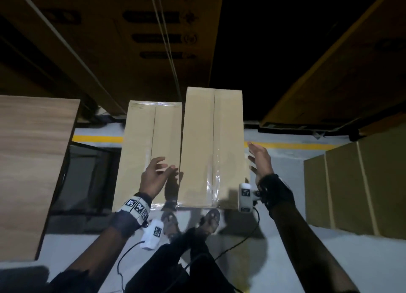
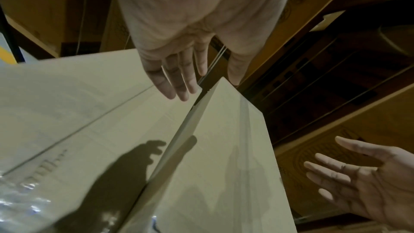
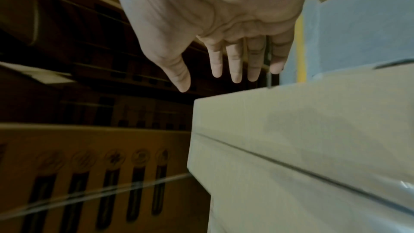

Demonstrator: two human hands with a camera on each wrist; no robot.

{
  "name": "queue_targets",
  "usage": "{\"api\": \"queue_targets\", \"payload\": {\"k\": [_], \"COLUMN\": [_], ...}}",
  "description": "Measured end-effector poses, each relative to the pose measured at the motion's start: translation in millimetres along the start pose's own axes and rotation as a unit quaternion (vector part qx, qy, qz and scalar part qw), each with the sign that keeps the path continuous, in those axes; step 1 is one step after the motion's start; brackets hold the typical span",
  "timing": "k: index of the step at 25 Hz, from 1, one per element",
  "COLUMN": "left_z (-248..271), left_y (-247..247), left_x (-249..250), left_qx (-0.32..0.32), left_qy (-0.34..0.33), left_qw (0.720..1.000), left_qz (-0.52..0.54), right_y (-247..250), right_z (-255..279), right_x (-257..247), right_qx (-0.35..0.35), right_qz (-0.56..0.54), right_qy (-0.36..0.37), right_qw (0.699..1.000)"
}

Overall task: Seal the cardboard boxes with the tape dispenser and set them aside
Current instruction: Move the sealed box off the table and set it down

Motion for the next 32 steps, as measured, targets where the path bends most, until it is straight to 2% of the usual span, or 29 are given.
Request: {"api": "queue_targets", "payload": {"k": [2,6,11,16,20,23,25,29,32], "left_z": [9.6,31.5,56.0,92.6,136.6,163.8,175.6,182.7,178.3], "left_y": [19.1,62.3,177.9,356.4,475.1,532.5,561.3,613.7,662.7], "left_x": [-12.2,-23.7,-54.1,-143.2,-244.1,-299.9,-324.3,-361.2,-386.4], "left_qx": [-0.017,-0.063,-0.047,0.045,0.120,0.176,0.201,0.227,0.247], "left_qy": [-0.002,-0.038,-0.088,-0.087,-0.018,0.011,0.023,0.043,0.049], "left_qw": [1.000,0.997,0.994,0.992,0.980,0.975,0.971,0.964,0.957], "left_qz": [0.015,0.029,0.043,0.083,0.156,0.133,0.124,0.131,0.143], "right_y": [-26.1,-115.7,-274.7,-471.6,-607.3,-673.8,-701.6,-754.0,-810.7], "right_z": [34.7,96.6,182.0,275.8,352.0,385.4,399.7,432.5,465.0], "right_x": [5.2,35.1,62.6,124.1,190.7,230.2,248.0,261.6,265.9], "right_qx": [-0.028,-0.094,-0.198,-0.289,-0.355,-0.390,-0.407,-0.437,-0.466], "right_qz": [0.010,0.065,0.180,0.262,0.369,0.453,0.485,0.473,0.467], "right_qy": [0.011,0.023,0.088,0.140,0.165,0.192,0.191,0.164,0.160], "right_qw": [0.999,0.993,0.960,0.910,0.843,0.779,0.751,0.748,0.734]}}
Point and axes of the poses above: each hand's wrist, its own z-axis away from the middle knuckle, its own y-axis out of the back of the hand, x = y × z, the point moved 6 cm from there along -z, towards the middle knuckle, and after that the axes turned 3 degrees about -y, right-handed, at the moved point
